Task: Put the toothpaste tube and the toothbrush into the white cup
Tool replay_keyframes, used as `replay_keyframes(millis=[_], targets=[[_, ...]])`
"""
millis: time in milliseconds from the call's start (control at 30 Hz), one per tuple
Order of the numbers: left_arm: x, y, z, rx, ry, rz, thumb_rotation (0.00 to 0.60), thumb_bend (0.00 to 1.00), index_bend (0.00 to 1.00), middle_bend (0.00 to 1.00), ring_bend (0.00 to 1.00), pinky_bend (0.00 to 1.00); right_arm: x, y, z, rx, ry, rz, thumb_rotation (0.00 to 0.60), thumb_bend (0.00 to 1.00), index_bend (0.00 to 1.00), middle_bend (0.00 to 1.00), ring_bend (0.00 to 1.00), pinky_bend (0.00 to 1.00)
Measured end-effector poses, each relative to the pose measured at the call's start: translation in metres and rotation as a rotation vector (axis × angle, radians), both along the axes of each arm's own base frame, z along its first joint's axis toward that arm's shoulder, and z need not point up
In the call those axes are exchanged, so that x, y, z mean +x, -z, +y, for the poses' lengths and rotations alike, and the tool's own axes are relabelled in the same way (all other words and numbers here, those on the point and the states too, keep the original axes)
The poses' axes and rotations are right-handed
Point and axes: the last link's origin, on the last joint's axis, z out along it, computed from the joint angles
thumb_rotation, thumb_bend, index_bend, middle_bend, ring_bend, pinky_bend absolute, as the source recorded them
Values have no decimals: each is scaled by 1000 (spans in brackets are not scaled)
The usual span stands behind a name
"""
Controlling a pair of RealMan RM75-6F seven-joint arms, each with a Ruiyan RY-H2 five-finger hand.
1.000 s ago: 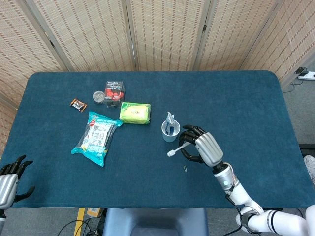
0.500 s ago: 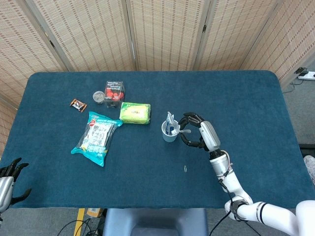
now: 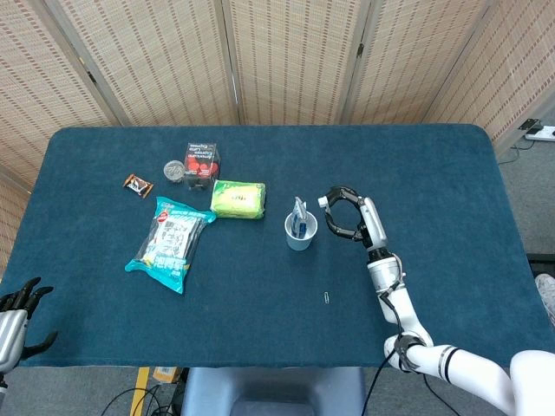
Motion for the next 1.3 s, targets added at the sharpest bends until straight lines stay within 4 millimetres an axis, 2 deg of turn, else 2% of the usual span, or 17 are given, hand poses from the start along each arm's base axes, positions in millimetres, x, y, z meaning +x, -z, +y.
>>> replay_keyframes(millis=[567, 1067, 1300], targets=[[-4, -2, -2, 0, -16, 1, 600, 314, 208, 99, 192, 188, 6, 20, -17, 132, 108, -275, 600, 331, 689, 402, 215, 266], [-6, -1, -3, -5, -23, -1, 600, 314, 208, 99, 192, 187, 7, 32, -19, 155, 118, -297, 600, 332, 692, 403, 215, 266], [-8, -2, -5, -5, -29, -1, 600, 314, 208, 99, 192, 187, 1, 40, -16, 171, 125, -277, 600, 325, 692, 395, 215, 264]])
